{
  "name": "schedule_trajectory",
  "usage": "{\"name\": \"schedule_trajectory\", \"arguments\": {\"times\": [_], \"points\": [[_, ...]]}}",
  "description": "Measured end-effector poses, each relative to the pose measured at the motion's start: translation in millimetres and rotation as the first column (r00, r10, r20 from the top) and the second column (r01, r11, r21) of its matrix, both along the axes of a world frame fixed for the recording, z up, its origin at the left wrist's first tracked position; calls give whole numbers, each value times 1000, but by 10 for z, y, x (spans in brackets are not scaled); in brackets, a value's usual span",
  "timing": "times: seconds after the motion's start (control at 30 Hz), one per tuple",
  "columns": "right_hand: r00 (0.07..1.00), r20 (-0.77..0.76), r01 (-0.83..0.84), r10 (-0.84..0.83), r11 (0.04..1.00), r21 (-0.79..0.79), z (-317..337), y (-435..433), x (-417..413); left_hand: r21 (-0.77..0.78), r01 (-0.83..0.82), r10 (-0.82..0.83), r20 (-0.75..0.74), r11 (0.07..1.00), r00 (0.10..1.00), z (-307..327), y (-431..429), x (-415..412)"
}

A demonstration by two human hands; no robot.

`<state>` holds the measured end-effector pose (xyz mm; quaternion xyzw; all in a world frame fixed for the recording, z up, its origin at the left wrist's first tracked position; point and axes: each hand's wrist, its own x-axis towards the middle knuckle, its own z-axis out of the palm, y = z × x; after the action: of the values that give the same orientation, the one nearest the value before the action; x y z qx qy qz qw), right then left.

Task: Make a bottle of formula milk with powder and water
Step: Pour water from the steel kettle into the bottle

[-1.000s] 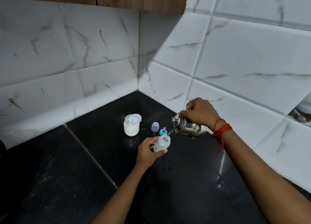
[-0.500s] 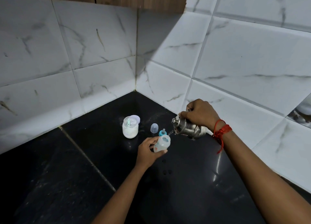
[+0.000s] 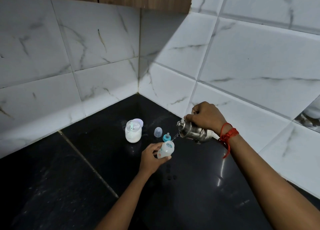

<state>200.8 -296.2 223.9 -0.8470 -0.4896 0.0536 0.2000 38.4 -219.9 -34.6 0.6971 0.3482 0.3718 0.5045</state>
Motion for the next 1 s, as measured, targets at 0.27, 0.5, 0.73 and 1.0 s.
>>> {"name": "schedule_trajectory", "arguments": {"times": [0.27, 0.5, 0.73, 1.0], "points": [[997, -68, 22, -19, 999, 37, -70, -44, 47, -30, -6, 8, 62, 1000, 998, 62, -14, 12], [923, -379, 145, -61, 970, 195, -441, -173, 168, -17, 2, 0, 144, 1000, 990, 285, 16, 30], [824, -566, 247, -35, 921, 302, -686, -238, 257, -14, 25, -22, 155, 1000, 988, 364, 24, 59], [619, -783, 355, 55, 870, 342, -853, -227, 467, -58, 15, -6, 155, 998, 988, 335, 62, 142]]}}
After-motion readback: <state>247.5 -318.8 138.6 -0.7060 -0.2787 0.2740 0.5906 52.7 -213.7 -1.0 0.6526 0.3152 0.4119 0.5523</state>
